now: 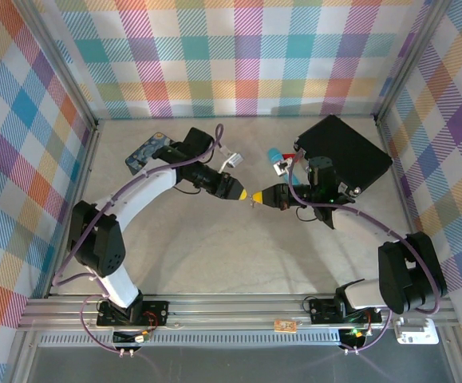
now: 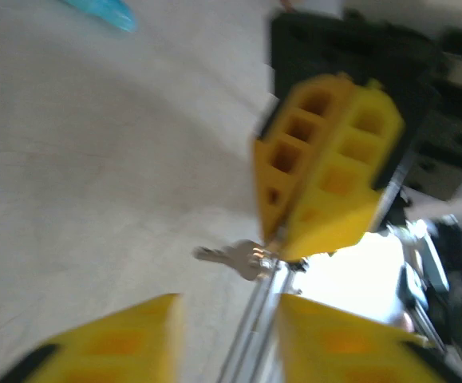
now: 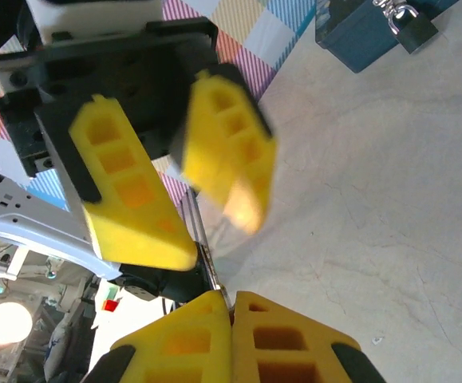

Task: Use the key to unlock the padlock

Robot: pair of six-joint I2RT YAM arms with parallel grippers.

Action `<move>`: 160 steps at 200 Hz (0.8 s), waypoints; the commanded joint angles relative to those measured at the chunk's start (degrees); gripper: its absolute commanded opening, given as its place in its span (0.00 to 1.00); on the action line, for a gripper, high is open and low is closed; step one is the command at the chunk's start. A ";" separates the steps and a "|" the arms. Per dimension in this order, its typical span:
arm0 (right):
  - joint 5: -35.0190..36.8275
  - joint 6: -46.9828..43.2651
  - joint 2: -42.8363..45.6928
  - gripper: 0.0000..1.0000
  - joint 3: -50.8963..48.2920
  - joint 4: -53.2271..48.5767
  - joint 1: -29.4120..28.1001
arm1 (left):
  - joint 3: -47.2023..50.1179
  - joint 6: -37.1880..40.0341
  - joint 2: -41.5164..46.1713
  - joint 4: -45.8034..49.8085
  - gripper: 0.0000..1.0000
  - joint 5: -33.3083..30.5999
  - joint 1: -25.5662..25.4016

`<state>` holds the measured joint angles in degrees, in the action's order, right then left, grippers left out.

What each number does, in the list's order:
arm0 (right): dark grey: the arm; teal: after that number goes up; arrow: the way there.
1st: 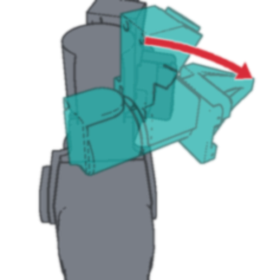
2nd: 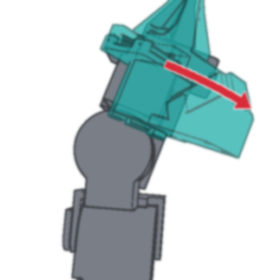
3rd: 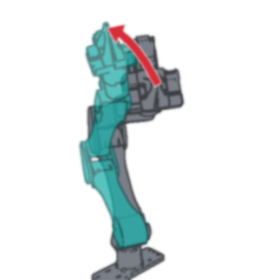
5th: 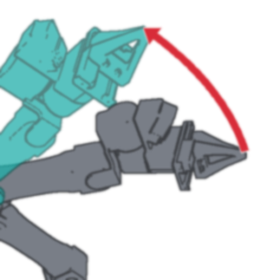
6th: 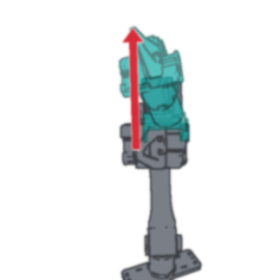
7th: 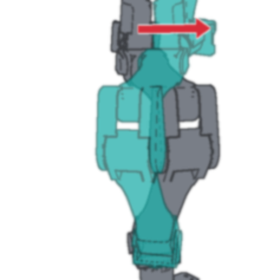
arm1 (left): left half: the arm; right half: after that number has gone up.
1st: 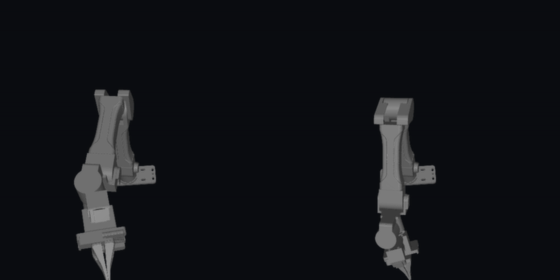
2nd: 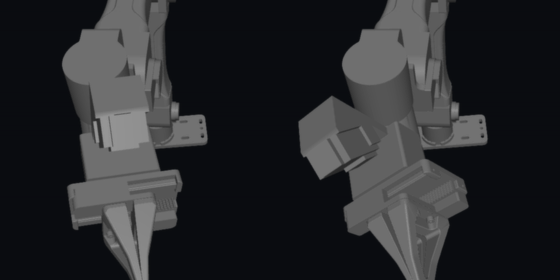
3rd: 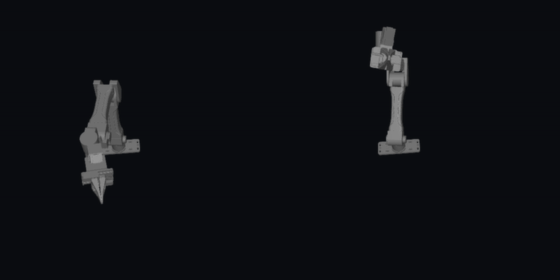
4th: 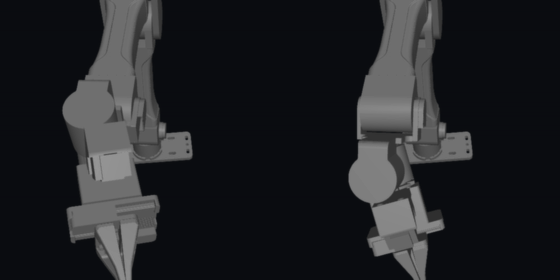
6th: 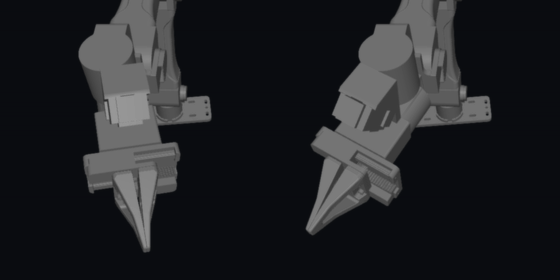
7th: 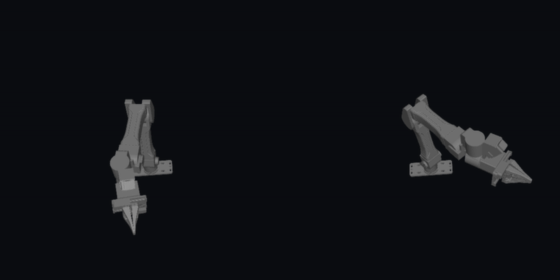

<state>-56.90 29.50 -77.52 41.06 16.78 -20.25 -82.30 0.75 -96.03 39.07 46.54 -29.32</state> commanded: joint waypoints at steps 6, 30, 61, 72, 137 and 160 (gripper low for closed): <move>3.26 -0.94 2.96 0.00 -2.42 1.48 -0.33 | 5.66 -12.84 5.66 -14.30 0.88 -12.15 5.78; 9.95 -0.81 5.21 0.00 -4.90 2.09 -0.40 | 7.29 -18.94 7.47 -21.06 0.98 -18.92 9.92; 26.52 -2.46 9.53 0.00 -8.33 0.90 -2.81 | 5.13 -22.99 5.58 -25.52 1.00 -27.26 15.52; 32.25 -2.91 10.96 0.00 -9.03 0.53 -4.04 | 3.86 -23.03 4.35 -25.88 1.00 -29.75 17.63; 43.54 -0.28 8.88 0.00 -7.86 -4.10 -5.33 | -5.01 -12.89 -7.99 -25.69 1.00 -47.56 27.74; 39.80 -0.67 7.15 0.00 -6.64 -4.23 -5.37 | -11.19 -11.49 -14.68 -21.67 1.00 -49.33 31.26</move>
<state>-16.25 28.45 -68.73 32.23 13.63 -25.47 -87.74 -14.22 -105.16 14.76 2.20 -1.52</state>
